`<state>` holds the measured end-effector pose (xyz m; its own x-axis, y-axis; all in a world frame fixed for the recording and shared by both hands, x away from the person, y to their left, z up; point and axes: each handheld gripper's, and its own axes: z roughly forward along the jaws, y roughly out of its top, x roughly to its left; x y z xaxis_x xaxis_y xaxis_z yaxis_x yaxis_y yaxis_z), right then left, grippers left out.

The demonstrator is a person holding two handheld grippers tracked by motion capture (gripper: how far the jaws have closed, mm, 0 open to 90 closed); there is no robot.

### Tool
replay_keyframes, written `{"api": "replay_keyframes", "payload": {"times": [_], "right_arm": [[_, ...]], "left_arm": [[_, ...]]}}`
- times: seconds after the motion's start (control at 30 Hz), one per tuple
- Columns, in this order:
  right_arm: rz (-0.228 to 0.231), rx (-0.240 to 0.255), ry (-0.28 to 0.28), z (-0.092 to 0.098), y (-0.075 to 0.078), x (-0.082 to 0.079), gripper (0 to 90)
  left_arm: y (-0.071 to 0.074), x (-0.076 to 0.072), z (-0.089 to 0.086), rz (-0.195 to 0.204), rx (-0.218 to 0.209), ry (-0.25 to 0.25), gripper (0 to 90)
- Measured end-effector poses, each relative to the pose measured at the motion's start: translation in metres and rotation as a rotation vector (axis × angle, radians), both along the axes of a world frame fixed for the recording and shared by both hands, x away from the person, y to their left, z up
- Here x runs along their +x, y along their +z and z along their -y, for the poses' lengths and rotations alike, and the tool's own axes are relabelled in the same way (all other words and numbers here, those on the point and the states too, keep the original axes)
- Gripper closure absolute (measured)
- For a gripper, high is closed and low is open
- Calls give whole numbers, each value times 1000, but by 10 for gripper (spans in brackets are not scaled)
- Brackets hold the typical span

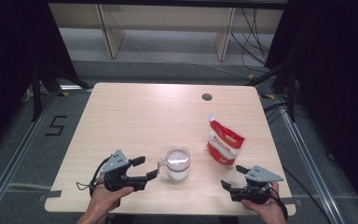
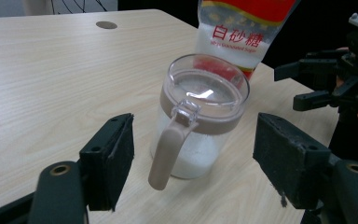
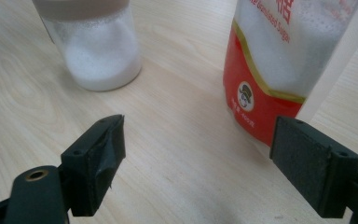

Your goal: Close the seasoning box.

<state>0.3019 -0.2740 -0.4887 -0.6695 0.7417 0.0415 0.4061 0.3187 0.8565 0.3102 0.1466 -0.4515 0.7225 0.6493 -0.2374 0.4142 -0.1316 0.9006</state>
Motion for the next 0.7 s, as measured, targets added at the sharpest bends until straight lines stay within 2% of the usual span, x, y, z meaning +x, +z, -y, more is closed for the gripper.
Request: {"api": "replay_keyframes", "payload": {"times": [0.07,0.1,0.13,0.17,0.2,0.23,0.27,0.3,0.4,0.43,0.5,0.53,0.6,0.63,0.7], "right_arm": [[-1,-5,8,1,0,0,188],[-3,-7,2,0,0,0,188],[7,-20,1,1,0,0,185],[-12,-6,-17,-1,0,-2,184],[20,-17,-2,1,0,0,184],[8,-13,4,0,0,0,183],[24,-11,7,0,0,1,181],[19,-10,6,0,0,1,179],[21,-7,-6,0,0,0,175],[24,-9,-3,0,0,0,174],[14,-1,0,-1,-1,0,173],[29,-11,-3,0,0,0,173],[24,-14,6,0,0,0,173],[-13,3,-21,-2,1,-3,173],[9,-17,-9,-1,0,-1,174]], "left_arm": [[-3,-1,0,0,4,5,273],[-3,-2,-1,2,28,3,269],[-5,-2,-1,4,18,-2,264],[-5,-3,-2,3,33,-1,259],[-6,-4,-2,5,32,2,255],[-7,-4,-3,12,45,-12,250],[-8,-5,-4,19,54,-15,247],[-9,-6,-4,20,52,-23,244],[-13,-10,-4,4,49,-24,235],[-13,-11,-6,16,60,-34,233],[-16,-13,-6,1,51,-26,224],[-16,-13,-7,10,58,-33,219],[-19,-15,-8,0,69,-26,213],[-21,-15,-9,-2,73,-37,209],[-25,-16,-10,-3,89,-43,207]]}}
